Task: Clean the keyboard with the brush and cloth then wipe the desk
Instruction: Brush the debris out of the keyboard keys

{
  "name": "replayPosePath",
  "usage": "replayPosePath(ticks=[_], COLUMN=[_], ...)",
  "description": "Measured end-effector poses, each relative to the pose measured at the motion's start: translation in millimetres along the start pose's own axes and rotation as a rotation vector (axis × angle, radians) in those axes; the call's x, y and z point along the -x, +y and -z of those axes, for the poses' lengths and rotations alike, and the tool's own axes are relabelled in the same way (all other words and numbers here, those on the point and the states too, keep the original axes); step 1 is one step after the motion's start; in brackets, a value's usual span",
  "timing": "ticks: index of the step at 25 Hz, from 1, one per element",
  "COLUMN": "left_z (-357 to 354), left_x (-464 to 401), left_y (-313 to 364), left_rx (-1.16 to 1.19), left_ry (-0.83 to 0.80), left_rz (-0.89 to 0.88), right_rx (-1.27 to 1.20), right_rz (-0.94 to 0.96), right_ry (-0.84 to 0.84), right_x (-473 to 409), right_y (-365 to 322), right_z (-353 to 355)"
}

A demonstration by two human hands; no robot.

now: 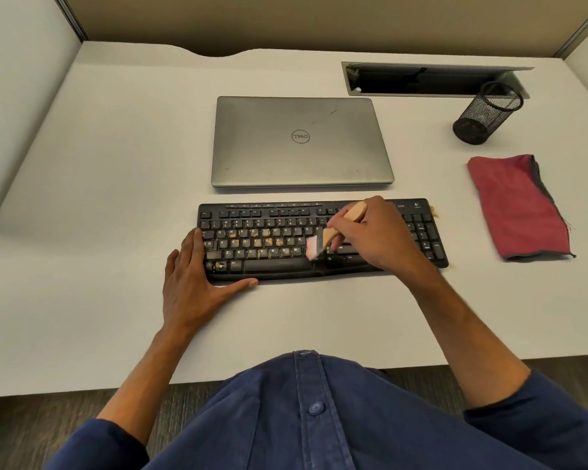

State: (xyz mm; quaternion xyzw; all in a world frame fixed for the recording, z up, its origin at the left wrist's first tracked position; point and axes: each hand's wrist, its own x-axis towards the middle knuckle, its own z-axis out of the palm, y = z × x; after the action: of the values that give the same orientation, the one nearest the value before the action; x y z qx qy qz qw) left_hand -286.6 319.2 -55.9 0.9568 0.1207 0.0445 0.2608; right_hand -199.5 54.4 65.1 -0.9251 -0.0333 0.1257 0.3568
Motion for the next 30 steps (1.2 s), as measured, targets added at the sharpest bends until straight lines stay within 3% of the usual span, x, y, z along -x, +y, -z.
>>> replayPosePath(ticks=[5,8,12,16,21,25,28,30], left_z=[0,0,0,-1,-2,-3,-3,-2], left_x=[1,0,1,0,0,-1,-1,-1], left_y=[1,0,0,-2,-3,-3,-3,-3], left_rx=[-0.001,-0.004,-0.002,-0.006,-0.004,-0.013,-0.008,-0.008], left_ry=[0.011,0.005,0.005,-0.005,0.001,0.002,-0.003,-0.002], left_rz=[-0.006,-0.009,-0.007,-0.011,-0.02,-0.019,-0.018,-0.022], right_rx=[0.139,0.08,0.239,0.243,0.383,0.273,0.297,0.269], right_rz=[0.013,0.037,0.083,0.09,0.139,0.122,0.101,0.074], right_ry=[-0.095,0.026,-0.114,-0.005,-0.192,0.004,-0.122,-0.07], right_x=[4,7,15,13,26,27,28,22], right_y=[0,-3,-8,-13,-21,-17,-15,-11], right_z=[7,4,-2,-5,-7,-12,-7,0])
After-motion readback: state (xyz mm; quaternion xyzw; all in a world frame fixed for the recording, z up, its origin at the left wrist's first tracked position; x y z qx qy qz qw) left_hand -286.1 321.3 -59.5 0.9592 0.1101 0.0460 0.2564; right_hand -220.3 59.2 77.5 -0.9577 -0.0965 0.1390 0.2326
